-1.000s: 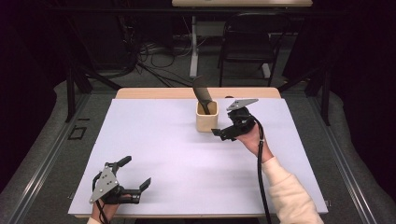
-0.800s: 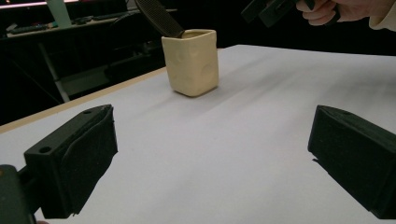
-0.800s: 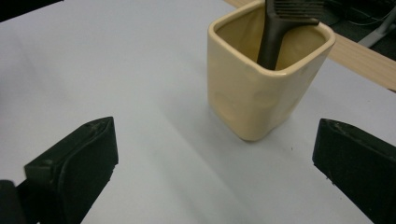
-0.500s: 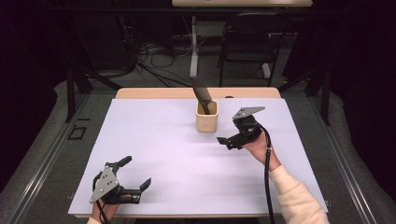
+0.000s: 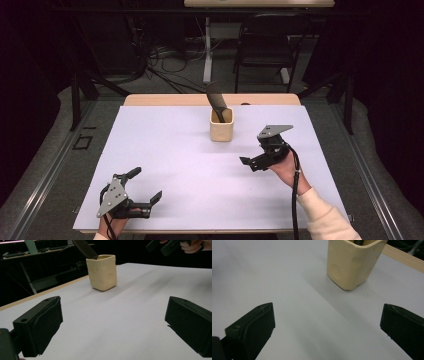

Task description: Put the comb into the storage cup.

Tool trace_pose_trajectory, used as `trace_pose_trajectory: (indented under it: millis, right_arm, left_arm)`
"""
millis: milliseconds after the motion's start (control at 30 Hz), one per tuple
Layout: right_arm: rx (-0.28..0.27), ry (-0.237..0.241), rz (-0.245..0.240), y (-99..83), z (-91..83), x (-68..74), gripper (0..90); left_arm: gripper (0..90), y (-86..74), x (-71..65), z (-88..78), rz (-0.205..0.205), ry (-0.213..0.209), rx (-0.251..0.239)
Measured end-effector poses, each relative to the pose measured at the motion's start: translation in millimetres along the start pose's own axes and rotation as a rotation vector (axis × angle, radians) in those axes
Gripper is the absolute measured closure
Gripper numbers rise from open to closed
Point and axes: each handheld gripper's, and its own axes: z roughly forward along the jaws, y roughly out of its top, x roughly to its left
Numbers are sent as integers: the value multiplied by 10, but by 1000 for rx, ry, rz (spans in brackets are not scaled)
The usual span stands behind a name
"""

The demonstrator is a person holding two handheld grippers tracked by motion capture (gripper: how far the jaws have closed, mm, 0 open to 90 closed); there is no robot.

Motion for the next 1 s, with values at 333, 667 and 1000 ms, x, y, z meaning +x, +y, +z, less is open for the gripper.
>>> trace_pose_trajectory:
  millis: [333, 667, 1000]
  right_arm:
    - [-8, -3, -20, -123, -126, 124, 0]
    - [-11, -12, -24, -267, -173, 204, 0]
    - [-22, -30, -21, -454, -241, 280, 0]
  left_arm:
    - [13, -1, 2, 0, -1, 0, 1]
    - [13, -1, 4, 1, -1, -1, 1]
    - [13, 1, 5, -3, -1, -1, -1]
